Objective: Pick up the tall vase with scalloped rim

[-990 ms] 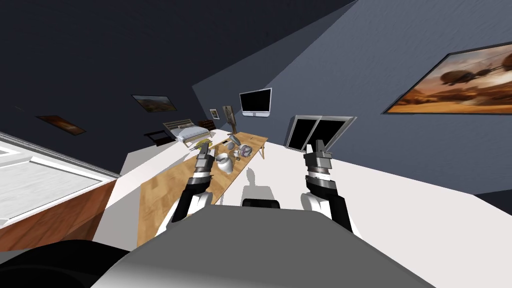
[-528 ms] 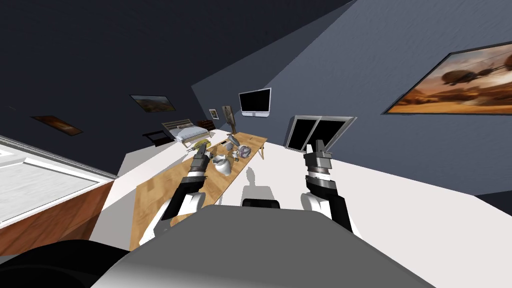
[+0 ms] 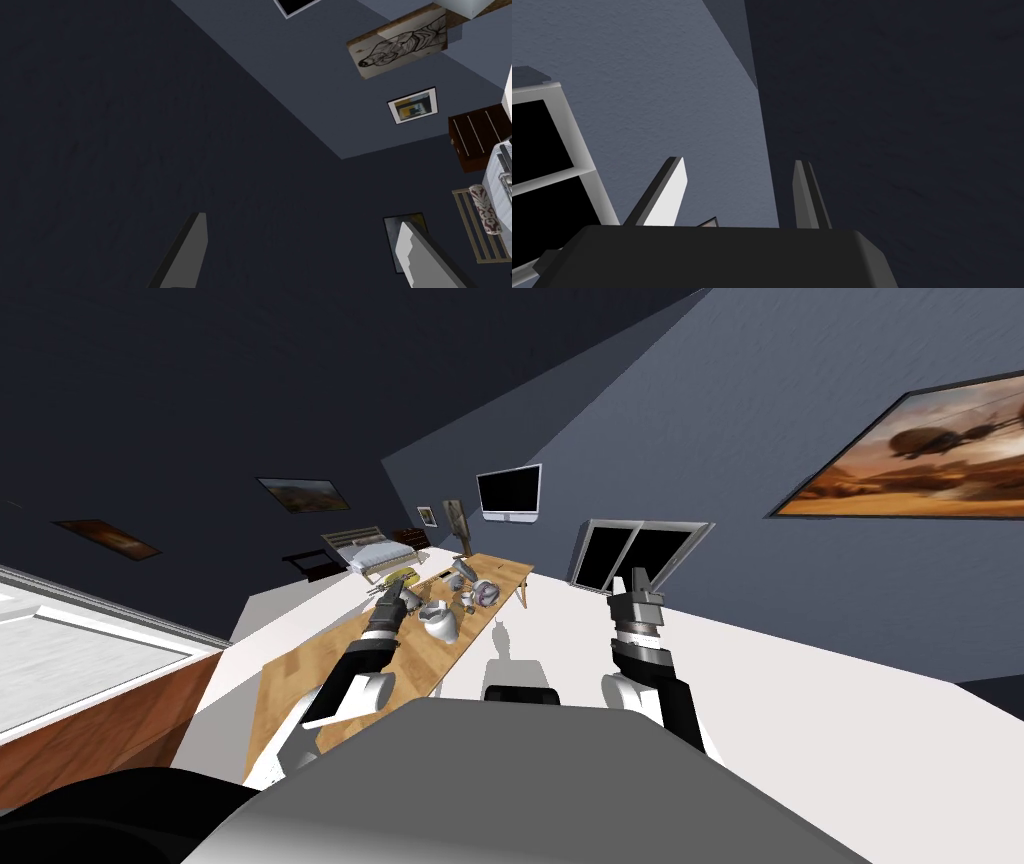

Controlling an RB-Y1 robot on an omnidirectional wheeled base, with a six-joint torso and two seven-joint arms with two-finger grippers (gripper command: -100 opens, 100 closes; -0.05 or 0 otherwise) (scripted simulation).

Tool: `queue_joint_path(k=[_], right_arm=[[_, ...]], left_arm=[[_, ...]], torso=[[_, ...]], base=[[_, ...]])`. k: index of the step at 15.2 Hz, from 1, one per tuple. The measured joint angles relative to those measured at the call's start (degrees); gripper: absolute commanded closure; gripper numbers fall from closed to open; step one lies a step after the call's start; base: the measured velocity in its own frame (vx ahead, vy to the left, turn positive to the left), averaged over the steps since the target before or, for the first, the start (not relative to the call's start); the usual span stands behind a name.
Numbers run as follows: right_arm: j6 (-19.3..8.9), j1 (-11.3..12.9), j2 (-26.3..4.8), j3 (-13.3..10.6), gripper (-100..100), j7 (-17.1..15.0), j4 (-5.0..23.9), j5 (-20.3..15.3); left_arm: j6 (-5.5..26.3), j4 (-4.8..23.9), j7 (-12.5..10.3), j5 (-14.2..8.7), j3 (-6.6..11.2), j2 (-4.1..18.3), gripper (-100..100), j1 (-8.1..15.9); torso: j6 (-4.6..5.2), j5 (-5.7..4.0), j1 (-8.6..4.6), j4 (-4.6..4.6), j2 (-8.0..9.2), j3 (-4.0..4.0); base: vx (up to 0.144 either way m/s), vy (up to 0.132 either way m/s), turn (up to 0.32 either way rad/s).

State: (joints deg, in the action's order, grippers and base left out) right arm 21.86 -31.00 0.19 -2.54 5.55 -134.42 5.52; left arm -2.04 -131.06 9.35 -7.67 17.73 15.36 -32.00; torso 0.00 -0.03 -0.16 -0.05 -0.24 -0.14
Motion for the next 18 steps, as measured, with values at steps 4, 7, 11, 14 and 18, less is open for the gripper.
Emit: queue_joint_path(k=[4,7,11,14,18], right_arm=[[0.0,0.0,0.0,0.0,0,0.0,0.0,0.0],[0.0,0.0,0.0,0.0,0,0.0,0.0,0.0],[0.0,0.0,0.0,0.0,0,0.0,0.0,0.0],[0.0,0.0,0.0,0.0,0,0.0,0.0,0.0],[0.0,0.0,0.0,0.0,0,0.0,0.0,0.0]], left_arm=[[4.7,0.0,0.6,-0.9,2.35,0.4,-100,-0.4],[7.7,-0.1,0.7,-2.1,4.69,1.1,-100,-1.2],[12.1,0.4,1.0,-3.2,6.94,1.8,-100,-0.9],[15.1,-0.1,1.0,-4.4,8.89,2.2,-100,-1.6],[20.4,0.1,1.5,-5.7,11.3,2.8,-100,-1.2]], torso=[[0.0,0.01,0.07,0.0,0.03,0.01],[0.0,0.0,0.03,0.01,0.04,0.02],[0.0,0.01,0.06,0.01,0.03,0.02],[0.0,0.01,0.06,0.01,0.02,0.02],[0.0,0.0,0.03,0.0,0.0,0.0]], base=[[0.05,-0.025,0.003],[0.042,-0.03,0.006],[0.044,-0.024,0.005],[0.052,-0.026,0.01],[0.052,-0.029,0.009]])
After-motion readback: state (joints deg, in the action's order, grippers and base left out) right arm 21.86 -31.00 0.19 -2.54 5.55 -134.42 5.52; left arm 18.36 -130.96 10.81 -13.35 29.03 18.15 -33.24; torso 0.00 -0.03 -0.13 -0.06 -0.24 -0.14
